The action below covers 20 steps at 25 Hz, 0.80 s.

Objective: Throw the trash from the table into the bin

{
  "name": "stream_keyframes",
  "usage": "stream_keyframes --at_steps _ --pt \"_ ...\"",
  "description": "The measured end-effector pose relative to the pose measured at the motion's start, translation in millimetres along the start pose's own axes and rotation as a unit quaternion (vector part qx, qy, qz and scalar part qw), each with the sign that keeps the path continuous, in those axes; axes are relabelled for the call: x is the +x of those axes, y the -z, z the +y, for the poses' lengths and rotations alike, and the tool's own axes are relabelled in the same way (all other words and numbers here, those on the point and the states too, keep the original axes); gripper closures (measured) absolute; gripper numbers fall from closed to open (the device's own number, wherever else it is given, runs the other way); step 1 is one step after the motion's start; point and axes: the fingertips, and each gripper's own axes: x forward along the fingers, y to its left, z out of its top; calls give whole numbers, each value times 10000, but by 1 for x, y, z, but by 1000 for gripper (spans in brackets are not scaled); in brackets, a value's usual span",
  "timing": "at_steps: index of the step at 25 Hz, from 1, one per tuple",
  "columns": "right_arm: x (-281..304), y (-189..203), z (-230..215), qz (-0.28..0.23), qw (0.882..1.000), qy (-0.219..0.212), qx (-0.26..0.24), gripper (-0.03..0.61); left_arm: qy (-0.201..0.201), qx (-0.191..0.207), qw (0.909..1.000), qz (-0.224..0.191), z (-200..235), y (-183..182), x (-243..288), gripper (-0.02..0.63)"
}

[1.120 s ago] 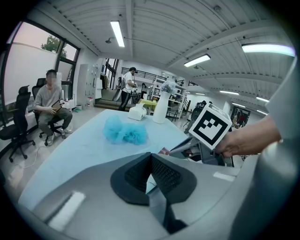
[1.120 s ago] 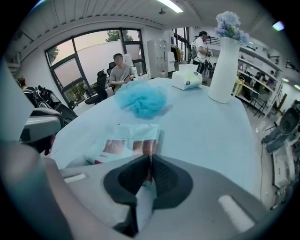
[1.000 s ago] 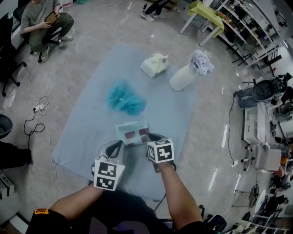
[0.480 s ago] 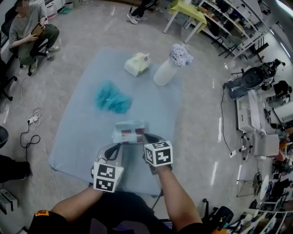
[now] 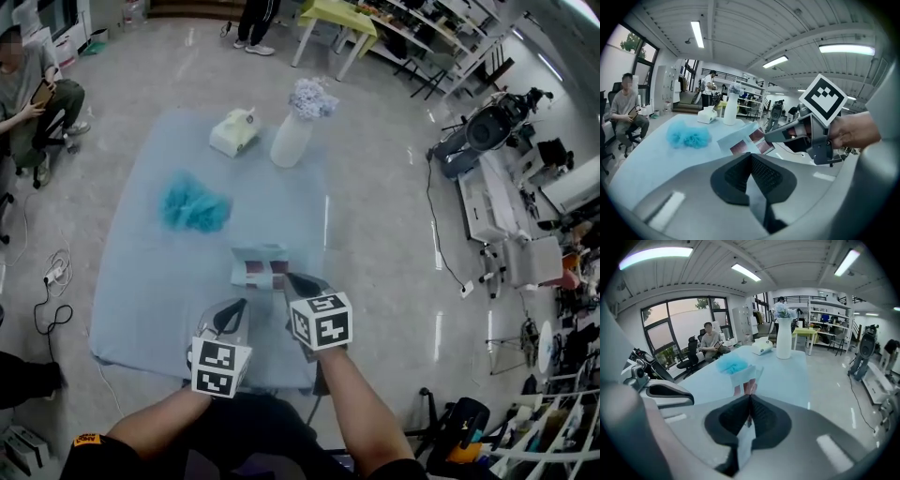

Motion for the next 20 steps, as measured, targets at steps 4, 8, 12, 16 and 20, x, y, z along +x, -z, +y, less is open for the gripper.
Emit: stream_keyframes --at_steps 4,8,12,16,20 --pt "-28 3 -15 -153 9996 198 143 572 226 136 9997 -8 -26 -6 3 606" --pt "-54 12 -31 -278 9984 413 271 574 447 244 9987 -4 -52 -5 7 606" --pt "-83 20 -49 -414 9961 647 427 574 680 390 9969 -1 -79 -7 11 607" --pt "-111 32 -64 -514 9934 842 583 574 887 508 9948 -22 -105 -9 13 606" --pt "-138 48 -79 -592 9898 1050 756 574 1080 649 9920 31 -132 -6 14 606"
